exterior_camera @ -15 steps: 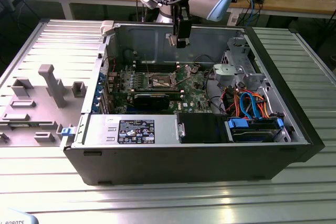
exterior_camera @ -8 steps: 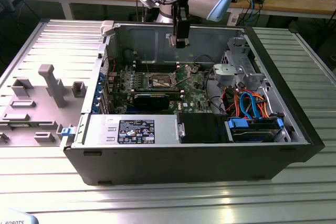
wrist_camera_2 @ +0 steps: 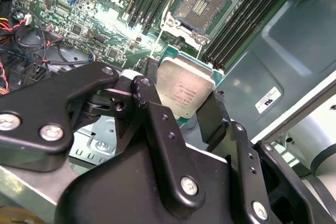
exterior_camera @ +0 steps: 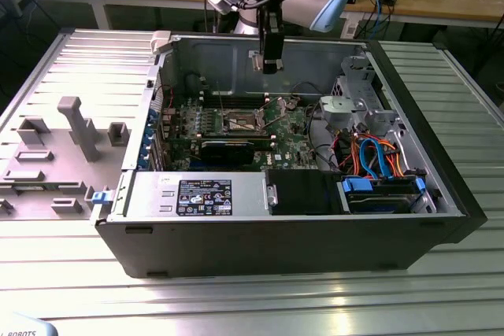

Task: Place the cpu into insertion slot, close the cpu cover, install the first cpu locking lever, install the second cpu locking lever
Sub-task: 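Place the cpu into insertion slot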

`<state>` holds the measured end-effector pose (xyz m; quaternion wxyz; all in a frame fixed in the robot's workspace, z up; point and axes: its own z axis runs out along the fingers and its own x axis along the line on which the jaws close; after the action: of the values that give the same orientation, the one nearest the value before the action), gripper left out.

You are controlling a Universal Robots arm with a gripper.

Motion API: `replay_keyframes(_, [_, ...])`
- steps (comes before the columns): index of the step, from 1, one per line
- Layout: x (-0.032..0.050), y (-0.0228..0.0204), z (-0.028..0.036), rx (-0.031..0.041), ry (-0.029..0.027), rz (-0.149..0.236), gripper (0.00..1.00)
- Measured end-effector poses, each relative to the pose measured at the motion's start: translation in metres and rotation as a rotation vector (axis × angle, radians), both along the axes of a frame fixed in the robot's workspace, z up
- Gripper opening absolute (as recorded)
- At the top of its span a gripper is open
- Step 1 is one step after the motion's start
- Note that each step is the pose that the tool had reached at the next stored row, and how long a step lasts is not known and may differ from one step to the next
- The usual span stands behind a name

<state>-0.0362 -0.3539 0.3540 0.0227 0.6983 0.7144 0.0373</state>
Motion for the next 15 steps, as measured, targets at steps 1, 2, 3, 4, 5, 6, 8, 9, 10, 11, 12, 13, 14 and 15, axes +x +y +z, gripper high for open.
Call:
replay_keyframes(1, [0.0000, 0.0000, -0.0009, -0.0006, 0.0001, 0.000, 0.54])
replay_keyframes(2, [0.0000, 0.0000, -0.0018, -0.0011, 0.0000, 0.000, 0.54])
replay_keyframes(3, [0.0000, 0.0000, -0.0034, -0.0022, 0.0001, 0.000, 0.54])
replay_keyframes(4, [0.0000, 0.0000, -0.0035, -0.0025, 0.0002, 0.000, 0.54])
replay_keyframes(5, [0.0000, 0.0000, -0.0037, -0.0023, 0.0001, 0.000, 0.54])
replay_keyframes(6, [0.0000, 0.0000, -0.0038, -0.0023, 0.0001, 0.000, 0.54])
replay_keyframes(8, [0.0000, 0.0000, -0.0038, -0.0023, 0.0000, 0.000, 0.54])
replay_keyframes(9, [0.0000, 0.0000, -0.0038, -0.0023, 0.0001, 0.000, 0.54])
replay_keyframes(10, [0.0000, 0.0000, -0.0039, -0.0023, 0.0000, 0.000, 0.54])
replay_keyframes(11, [0.0000, 0.0000, -0.0039, -0.0023, 0.0001, 0.000, 0.54])
replay_keyframes(12, [0.0000, 0.0000, -0.0039, -0.0023, 0.0001, 0.000, 0.54])
replay_keyframes(13, [0.0000, 0.0000, -0.0039, -0.0023, 0.0000, 0.000, 0.54])
replay_keyframes(14, [0.0000, 0.0000, -0.0039, -0.0023, 0.0001, 0.000, 0.54])
replay_keyframes(15, [0.0000, 0.0000, -0.0039, -0.0023, 0.0001, 0.000, 0.54])
